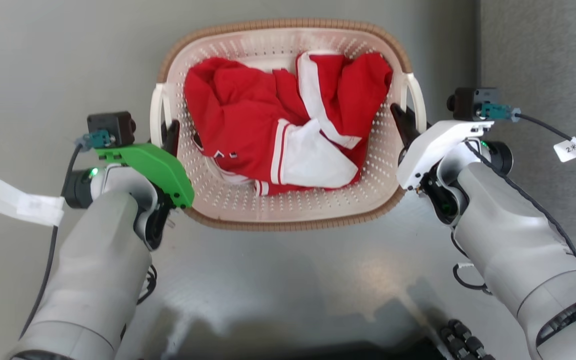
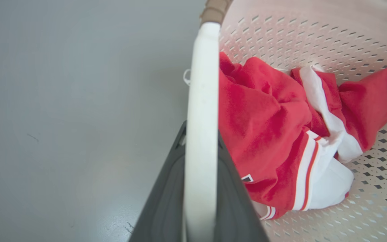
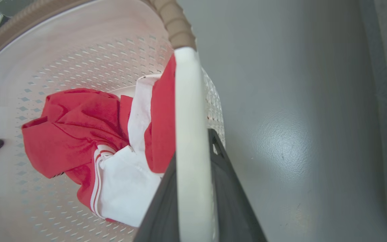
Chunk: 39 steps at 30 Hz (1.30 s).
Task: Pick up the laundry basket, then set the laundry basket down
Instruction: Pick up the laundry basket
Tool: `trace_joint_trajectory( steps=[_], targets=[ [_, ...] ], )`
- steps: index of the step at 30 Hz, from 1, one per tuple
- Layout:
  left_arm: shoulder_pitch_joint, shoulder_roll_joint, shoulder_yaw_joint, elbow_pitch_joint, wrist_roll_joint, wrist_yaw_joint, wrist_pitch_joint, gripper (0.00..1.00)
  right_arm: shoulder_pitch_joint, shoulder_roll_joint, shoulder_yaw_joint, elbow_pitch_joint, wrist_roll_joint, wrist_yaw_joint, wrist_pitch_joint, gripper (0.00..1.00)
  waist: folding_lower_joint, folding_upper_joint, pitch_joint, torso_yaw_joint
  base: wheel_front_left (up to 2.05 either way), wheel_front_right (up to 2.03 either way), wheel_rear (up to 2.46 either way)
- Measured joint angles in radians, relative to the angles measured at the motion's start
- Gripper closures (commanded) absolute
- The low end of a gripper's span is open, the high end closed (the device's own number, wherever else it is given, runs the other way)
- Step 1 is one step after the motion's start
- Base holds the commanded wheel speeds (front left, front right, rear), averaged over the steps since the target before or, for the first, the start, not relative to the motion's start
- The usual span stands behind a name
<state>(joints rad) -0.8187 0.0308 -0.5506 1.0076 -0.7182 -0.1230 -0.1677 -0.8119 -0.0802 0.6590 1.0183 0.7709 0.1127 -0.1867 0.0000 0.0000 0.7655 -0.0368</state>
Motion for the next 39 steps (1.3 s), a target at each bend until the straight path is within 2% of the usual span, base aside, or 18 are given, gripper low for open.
trace_joint_trajectory(
  steps=[9, 39],
  targets=[
    [0.057, 0.003, -0.038, -0.001, -0.072, 0.0, 0.026, 1.0, 0.039, 0.0, 0.03, 0.018, 0.053, 0.0, 0.028, 1.0, 0.0, 0.0, -0.114, 0.002, 0.0, 0.0, 0.0],
    [0.24, 0.002, -0.132, 0.068, -0.181, 0.0, 0.081, 1.0, 0.233, 0.002, 0.167, 0.035, 0.192, 0.0, 0.111, 1.0, -0.0001, 0.0, -0.499, 0.003, 0.0, 0.0, 0.0]
  ],
)
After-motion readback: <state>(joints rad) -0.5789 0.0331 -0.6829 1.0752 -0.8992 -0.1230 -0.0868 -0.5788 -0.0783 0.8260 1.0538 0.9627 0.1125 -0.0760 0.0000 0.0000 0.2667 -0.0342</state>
